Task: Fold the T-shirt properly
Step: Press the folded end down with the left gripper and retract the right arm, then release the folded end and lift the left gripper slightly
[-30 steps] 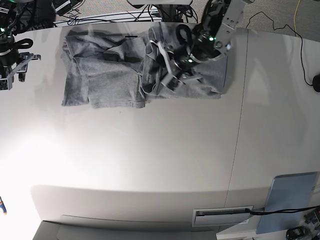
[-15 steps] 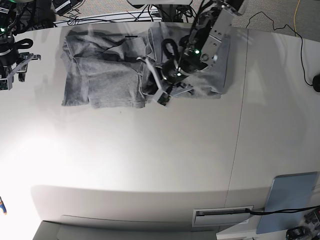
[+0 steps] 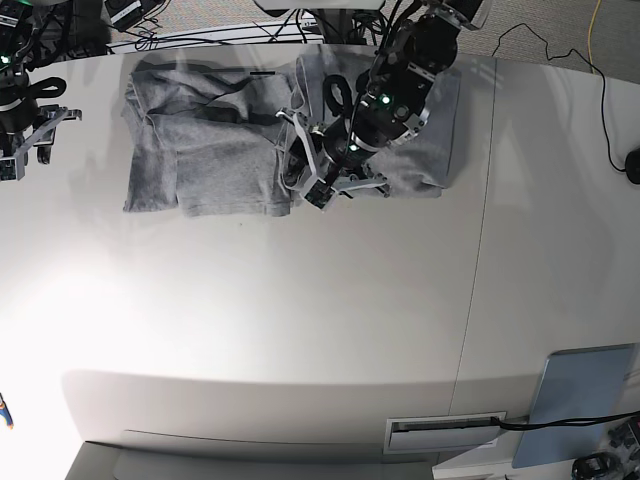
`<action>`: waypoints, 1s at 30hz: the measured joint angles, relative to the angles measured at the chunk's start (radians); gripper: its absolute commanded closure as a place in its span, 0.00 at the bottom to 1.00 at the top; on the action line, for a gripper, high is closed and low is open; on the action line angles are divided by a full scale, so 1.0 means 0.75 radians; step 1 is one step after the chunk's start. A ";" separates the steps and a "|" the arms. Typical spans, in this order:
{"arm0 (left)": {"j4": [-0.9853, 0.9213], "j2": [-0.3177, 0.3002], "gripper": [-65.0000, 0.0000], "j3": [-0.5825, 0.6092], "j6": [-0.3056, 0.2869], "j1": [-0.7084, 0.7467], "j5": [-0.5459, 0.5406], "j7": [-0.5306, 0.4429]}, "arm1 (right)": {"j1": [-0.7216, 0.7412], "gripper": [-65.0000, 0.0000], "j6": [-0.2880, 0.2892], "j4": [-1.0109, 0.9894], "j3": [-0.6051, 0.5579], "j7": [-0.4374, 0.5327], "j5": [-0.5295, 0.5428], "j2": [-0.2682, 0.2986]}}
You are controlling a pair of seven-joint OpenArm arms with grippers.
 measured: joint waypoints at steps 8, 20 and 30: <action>0.000 0.001 0.93 0.000 0.000 0.011 0.067 0.008 | 0.000 0.66 0.000 0.000 0.000 0.000 0.000 -0.001; -0.006 0.002 1.00 0.000 0.116 0.000 -0.021 -0.042 | 0.000 0.66 0.000 0.000 0.000 0.000 0.000 0.000; -0.006 0.055 1.00 0.000 0.109 -0.050 -0.090 -0.017 | 0.000 0.66 0.000 0.000 0.000 0.000 0.000 0.000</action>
